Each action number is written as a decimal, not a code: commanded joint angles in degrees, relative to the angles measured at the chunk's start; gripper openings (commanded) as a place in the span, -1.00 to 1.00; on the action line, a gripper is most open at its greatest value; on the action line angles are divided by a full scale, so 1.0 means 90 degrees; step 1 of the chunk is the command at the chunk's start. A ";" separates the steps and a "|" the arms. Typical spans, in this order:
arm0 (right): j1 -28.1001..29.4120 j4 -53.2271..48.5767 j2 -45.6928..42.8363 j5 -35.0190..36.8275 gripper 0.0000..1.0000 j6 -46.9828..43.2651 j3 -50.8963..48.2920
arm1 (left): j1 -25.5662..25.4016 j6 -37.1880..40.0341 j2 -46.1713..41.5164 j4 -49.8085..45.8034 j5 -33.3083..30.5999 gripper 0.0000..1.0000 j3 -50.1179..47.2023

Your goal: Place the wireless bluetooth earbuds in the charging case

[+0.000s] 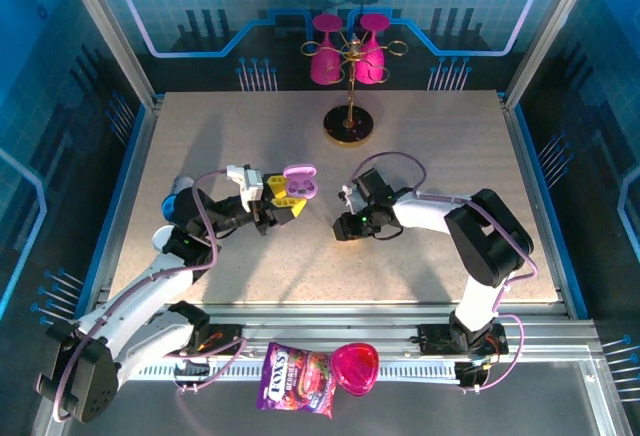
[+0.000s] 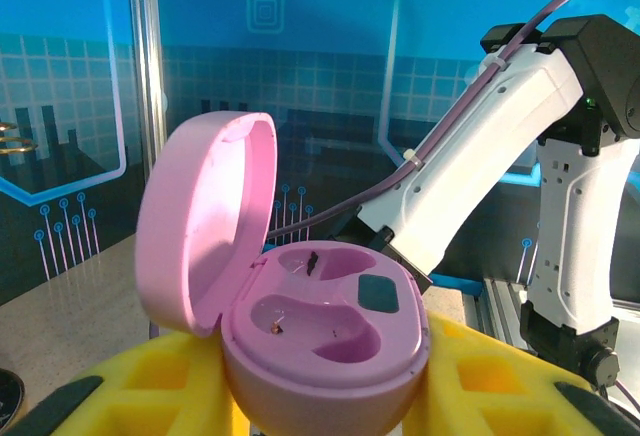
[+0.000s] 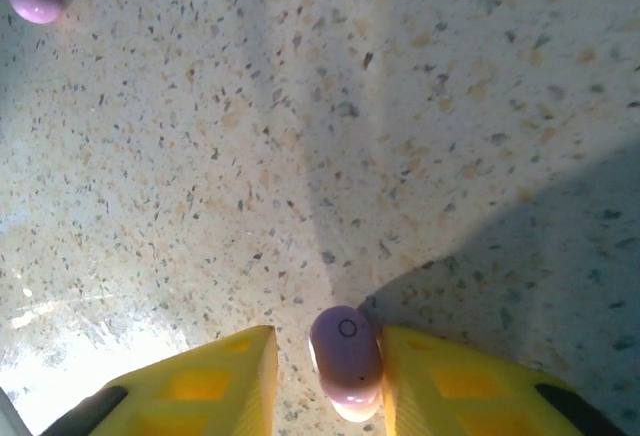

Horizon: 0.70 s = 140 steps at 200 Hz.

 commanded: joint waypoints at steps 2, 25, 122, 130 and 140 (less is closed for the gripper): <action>0.0009 -0.0039 -0.0008 -0.0145 -0.42 0.0025 -0.0080 | 0.0027 0.0010 0.0011 0.0219 0.0150 -0.48 0.0082; 0.0010 -0.0054 0.0034 -0.0088 -0.52 0.0071 -0.0062 | 0.0025 0.0024 -0.0005 0.0202 0.0150 -0.48 0.0087; 0.0023 -0.0229 0.0246 0.0033 -0.46 0.0119 0.0370 | 0.0024 0.0025 -0.0008 0.0189 0.0149 -0.47 0.0064; 0.0029 -0.0261 0.0290 0.0046 -0.48 0.0119 0.0392 | 0.0029 0.0019 -0.0018 0.0187 0.0150 -0.47 0.0066; 0.0045 -0.0329 0.0319 0.0095 -0.50 0.0123 0.0424 | 0.0024 0.0024 -0.0042 0.0176 0.0147 -0.47 0.0063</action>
